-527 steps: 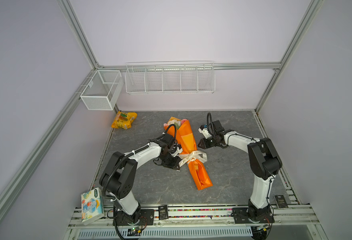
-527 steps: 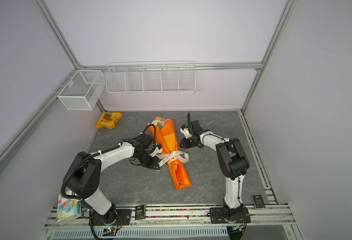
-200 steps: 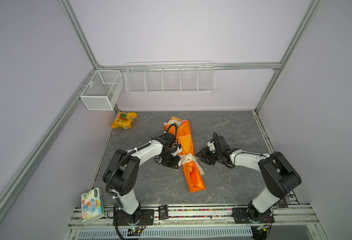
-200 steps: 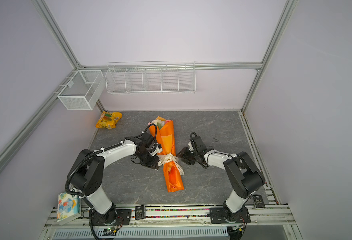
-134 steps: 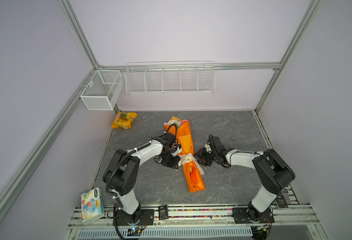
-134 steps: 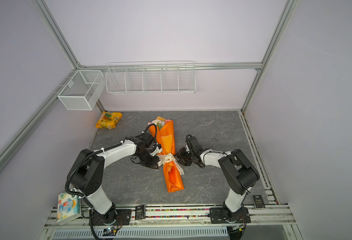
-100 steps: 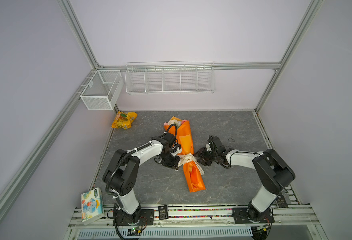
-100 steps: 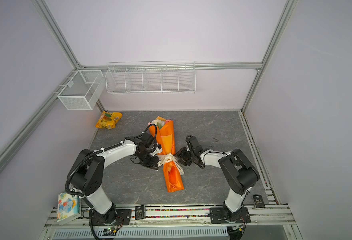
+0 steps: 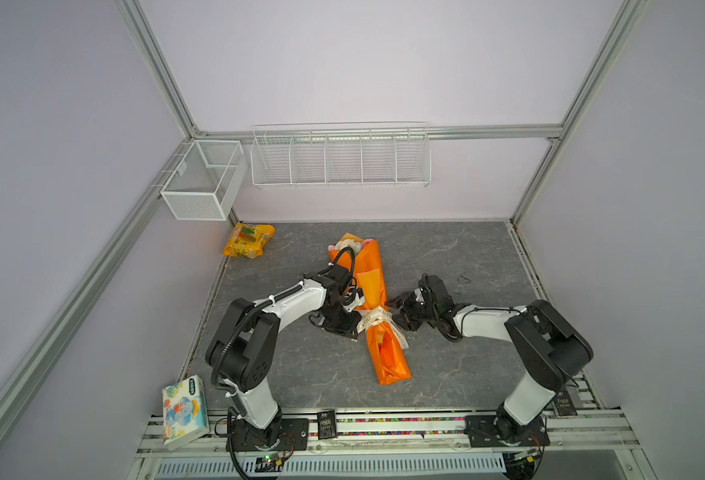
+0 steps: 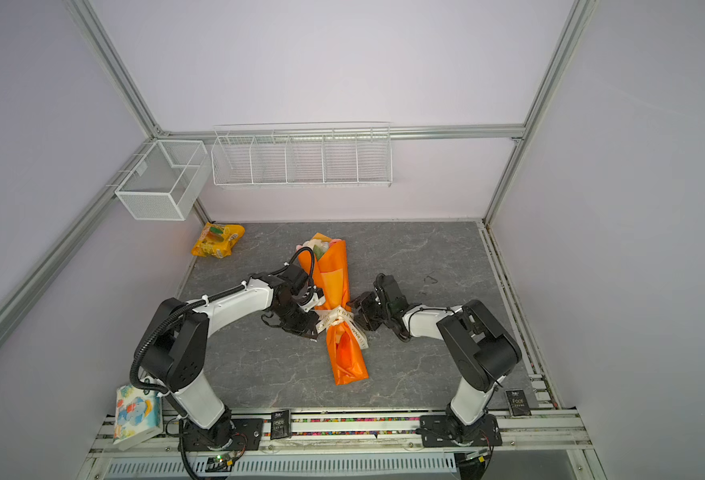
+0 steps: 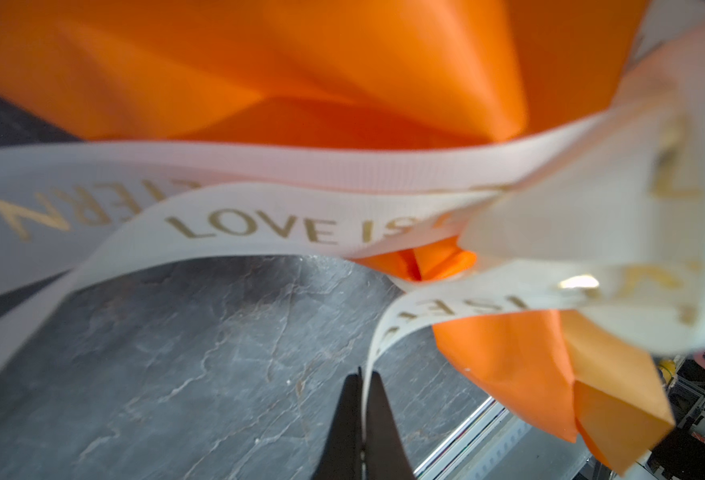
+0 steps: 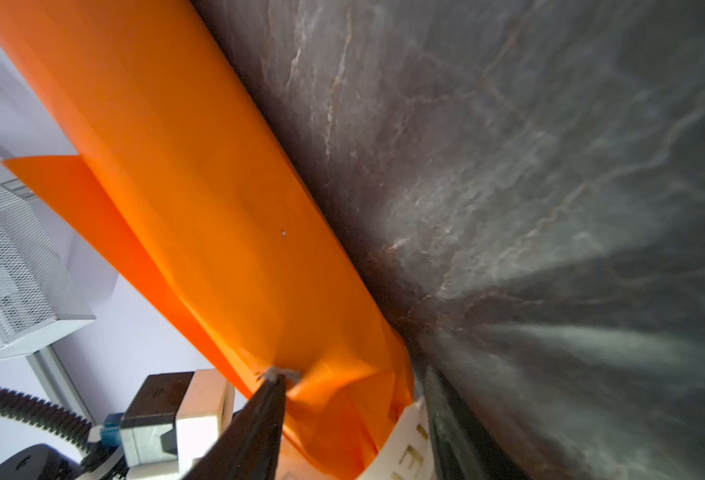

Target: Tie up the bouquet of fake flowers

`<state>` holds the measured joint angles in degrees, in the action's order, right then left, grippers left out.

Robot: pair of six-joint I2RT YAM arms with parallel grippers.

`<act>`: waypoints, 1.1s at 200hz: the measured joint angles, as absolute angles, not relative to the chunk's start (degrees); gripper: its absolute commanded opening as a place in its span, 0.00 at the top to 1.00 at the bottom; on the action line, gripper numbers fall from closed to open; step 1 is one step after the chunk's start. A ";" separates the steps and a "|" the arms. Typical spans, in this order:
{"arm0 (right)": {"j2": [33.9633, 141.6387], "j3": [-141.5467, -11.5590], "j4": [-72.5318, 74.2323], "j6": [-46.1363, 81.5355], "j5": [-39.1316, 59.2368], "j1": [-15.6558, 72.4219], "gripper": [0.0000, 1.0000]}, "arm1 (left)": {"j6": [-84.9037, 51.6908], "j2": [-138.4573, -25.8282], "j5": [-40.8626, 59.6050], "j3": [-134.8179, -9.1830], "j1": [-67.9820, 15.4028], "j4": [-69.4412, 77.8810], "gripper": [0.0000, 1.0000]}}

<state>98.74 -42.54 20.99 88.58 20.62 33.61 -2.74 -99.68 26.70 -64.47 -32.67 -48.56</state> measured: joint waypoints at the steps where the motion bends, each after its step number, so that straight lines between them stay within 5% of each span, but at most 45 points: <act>1: 98.74 -42.48 21.06 88.62 20.60 33.63 0.45 | -2.74 -99.68 26.70 -64.47 -32.67 -48.56 1.00; 103: 98.72 -40.21 23.73 91.44 18.44 35.14 0.89 | -2.52 -99.68 26.68 -64.73 -32.67 -49.06 1.00; 220: 88.53 -46.59 -1.48 78.08 7.01 34.79 0.91 | -2.55 -98.85 26.11 -64.64 -32.62 -49.58 1.00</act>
<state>88.53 -46.59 -1.48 78.08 7.01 34.79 -2.55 -98.85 26.11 -64.64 -32.62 -49.58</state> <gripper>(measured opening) 0.093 0.047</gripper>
